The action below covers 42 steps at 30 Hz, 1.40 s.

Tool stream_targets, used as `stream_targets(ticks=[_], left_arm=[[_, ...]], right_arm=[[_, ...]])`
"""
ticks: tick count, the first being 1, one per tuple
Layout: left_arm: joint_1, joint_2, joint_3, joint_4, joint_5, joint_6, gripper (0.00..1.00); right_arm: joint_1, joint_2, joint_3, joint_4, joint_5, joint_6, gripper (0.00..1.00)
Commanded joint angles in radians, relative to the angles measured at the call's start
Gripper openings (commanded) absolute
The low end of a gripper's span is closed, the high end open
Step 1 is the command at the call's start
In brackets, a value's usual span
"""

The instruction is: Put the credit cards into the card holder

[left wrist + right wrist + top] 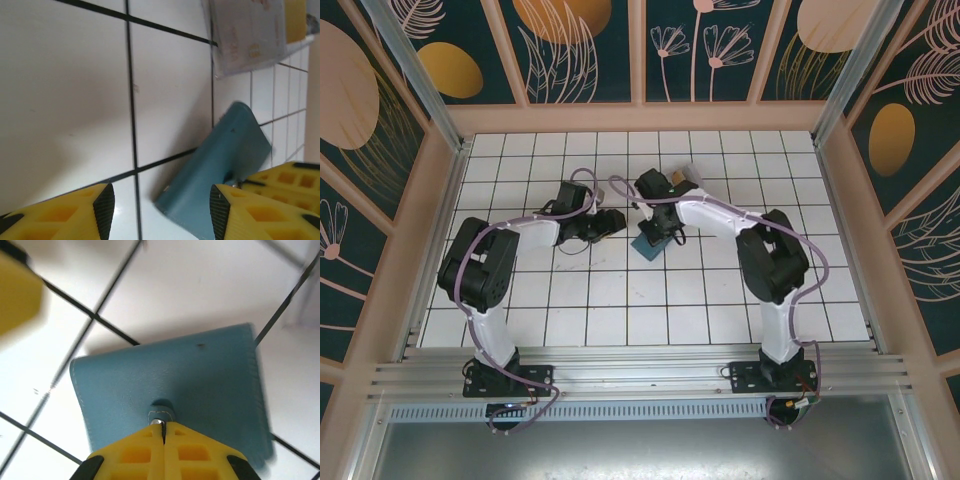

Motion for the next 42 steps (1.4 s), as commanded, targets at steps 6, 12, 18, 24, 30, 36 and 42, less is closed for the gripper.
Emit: stream_targets(ticks=[6, 12, 18, 24, 30, 36, 42], left_arm=[[-0.008, 0.027, -0.038, 0.205, 0.23, -0.09, 0.57], [-0.006, 0.011, -0.023, 0.025, 0.083, -0.008, 0.57], [-0.003, -0.027, -0.015, -0.009, -0.02, -0.004, 0.57], [-0.003, -0.026, 0.0, -0.017, -0.02, -0.002, 0.58], [-0.003, -0.03, -0.004, -0.016, -0.021, -0.004, 0.58], [-0.003, -0.028, -0.001, -0.014, -0.017, -0.001, 0.58], [-0.001, -0.004, -0.001, 0.006, 0.003, -0.01, 0.58]], right_arm=[[-0.014, -0.093, -0.045, 0.109, -0.077, 0.012, 0.0], [-0.025, -0.054, -0.025, -0.005, -0.074, 0.003, 0.28], [-0.028, 0.028, 0.031, -0.122, -0.022, -0.006, 0.44], [-0.026, 0.134, 0.107, -0.151, -0.021, -0.042, 0.49], [-0.043, 0.234, 0.179, -0.188, -0.019, -0.066, 0.53], [-0.046, 0.312, 0.158, -0.217, -0.011, -0.077, 0.3], [-0.048, 0.174, 0.007, -0.08, 0.005, -0.052, 0.02]])
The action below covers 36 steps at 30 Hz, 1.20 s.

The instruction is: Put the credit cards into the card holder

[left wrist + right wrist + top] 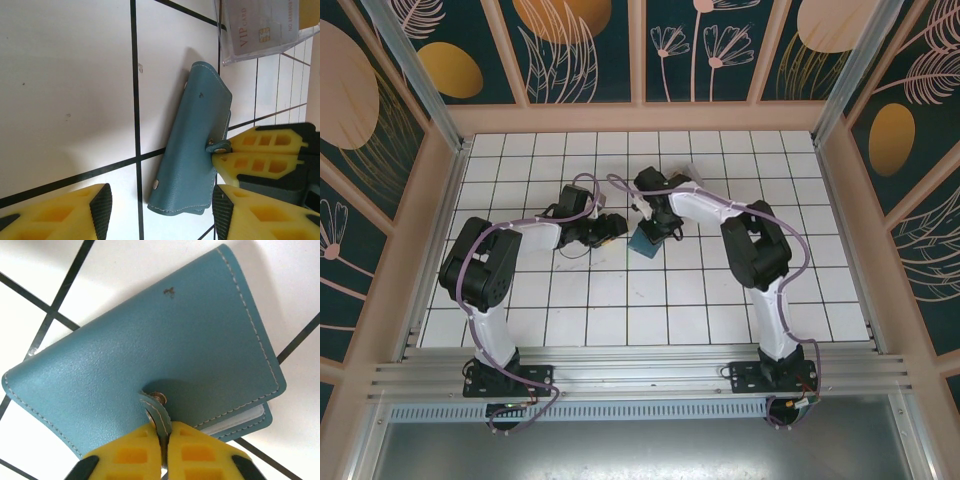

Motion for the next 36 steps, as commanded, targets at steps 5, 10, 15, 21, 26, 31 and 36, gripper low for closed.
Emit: stream_targets(ticks=[5, 10, 15, 21, 26, 31, 36], left_arm=[[0.008, 0.01, 0.017, 0.055, 0.056, -0.025, 0.6], [0.008, -0.003, 0.018, 0.085, 0.087, -0.043, 0.6], [0.008, -0.007, -0.011, 0.227, 0.198, -0.121, 0.6], [0.008, -0.034, -0.004, 0.211, 0.197, -0.096, 0.6], [0.008, -0.054, -0.011, 0.22, 0.217, -0.07, 0.61], [0.005, -0.033, -0.059, 0.255, 0.227, -0.098, 0.6], [0.002, -0.022, -0.068, 0.246, 0.212, -0.087, 0.6]], right_arm=[[-0.008, -0.154, -0.201, 0.163, 0.023, 0.011, 0.0], [-0.011, -0.319, -0.309, 0.321, -0.025, 0.018, 0.0], [-0.028, -0.425, -0.395, 0.433, -0.129, 0.038, 0.0], [-0.056, -0.488, -0.45, 0.521, -0.202, 0.091, 0.0], [-0.088, -0.51, -0.505, 0.618, -0.278, 0.147, 0.0], [-0.157, -0.547, -0.612, 0.695, -0.303, 0.199, 0.0], [-0.199, -0.624, -0.765, 0.738, -0.244, 0.256, 0.0]])
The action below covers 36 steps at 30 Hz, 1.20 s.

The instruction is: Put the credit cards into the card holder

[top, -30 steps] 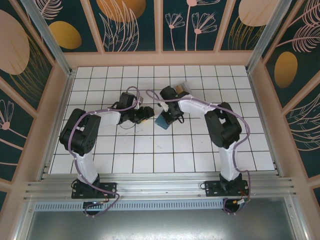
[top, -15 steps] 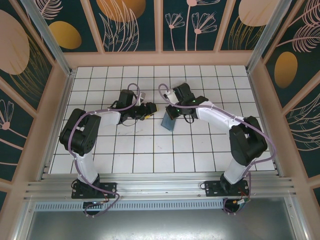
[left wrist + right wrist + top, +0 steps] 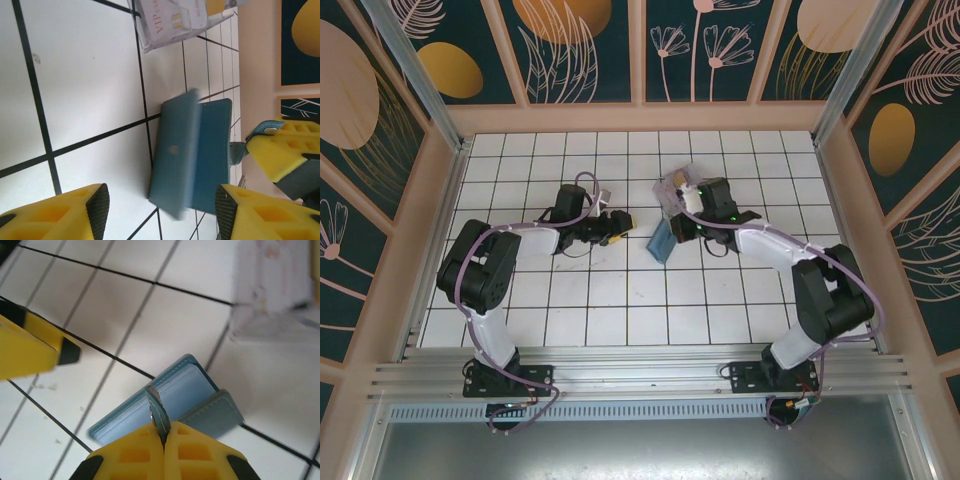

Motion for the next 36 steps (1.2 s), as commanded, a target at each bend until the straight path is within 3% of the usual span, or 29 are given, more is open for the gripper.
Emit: stream_targets(ticks=[1, 7, 17, 36], left_arm=[[-0.001, 0.008, 0.004, 0.02, 0.015, 0.004, 0.6], [-0.034, 0.061, 0.084, 0.001, 0.036, 0.003, 0.6], [-0.107, 0.102, 0.196, -0.062, 0.046, 0.041, 0.61], [-0.133, 0.182, 0.217, -0.058, 0.052, 0.054, 0.61]], right_arm=[[-0.016, -0.077, -0.101, 0.067, 0.043, 0.077, 0.0], [-0.022, -0.107, -0.189, 0.12, 0.051, 0.122, 0.0], [-0.022, -0.107, -0.109, 0.09, 0.027, 0.101, 0.0], [-0.034, -0.082, -0.08, 0.086, 0.011, 0.092, 0.0]])
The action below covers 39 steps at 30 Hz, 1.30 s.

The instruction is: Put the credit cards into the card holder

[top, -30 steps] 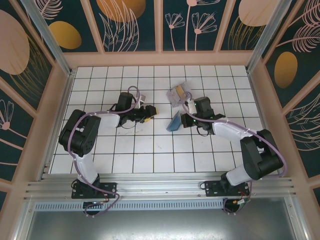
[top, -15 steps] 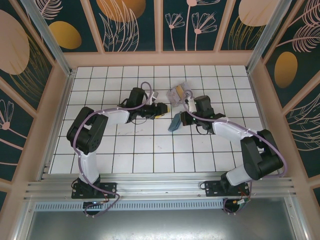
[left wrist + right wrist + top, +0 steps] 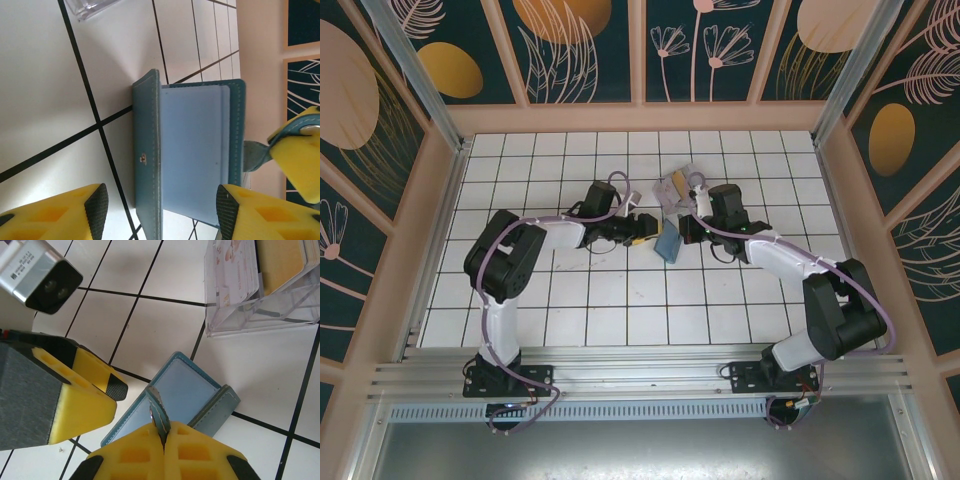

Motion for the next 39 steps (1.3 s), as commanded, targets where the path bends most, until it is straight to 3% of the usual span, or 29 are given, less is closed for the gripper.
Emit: stream_targets(ticks=[1, 14, 17, 21, 25, 29, 32, 39], left_arm=[[-0.006, 0.028, 0.024, 0.018, 0.029, 0.002, 0.61], [-0.045, 0.114, 0.073, 0.037, 0.038, -0.018, 0.58], [-0.046, 0.113, 0.068, 0.045, 0.031, -0.013, 0.43], [-0.043, 0.08, 0.064, 0.036, 0.012, 0.01, 0.12], [-0.036, 0.035, 0.05, -0.003, -0.032, 0.042, 0.02], [-0.024, -0.013, -0.005, -0.008, -0.075, 0.045, 0.01], [-0.02, -0.044, -0.039, -0.008, -0.092, 0.042, 0.01], [-0.019, -0.11, -0.07, -0.121, -0.147, 0.098, 0.02]], right_arm=[[-0.013, -0.002, -0.001, 0.011, -0.012, -0.004, 0.0], [-0.02, 0.009, 0.008, 0.015, -0.017, -0.003, 0.0], [-0.034, -0.002, -0.011, 0.012, -0.011, 0.001, 0.0], [-0.063, -0.03, -0.059, 0.012, 0.006, 0.017, 0.0], [-0.091, -0.037, -0.098, -0.002, 0.058, 0.046, 0.01], [-0.123, -0.032, -0.131, -0.001, 0.071, 0.079, 0.11], [-0.136, -0.011, -0.12, -0.01, 0.05, 0.084, 0.25], [-0.18, 0.049, 0.087, -0.061, -0.014, 0.11, 0.42]])
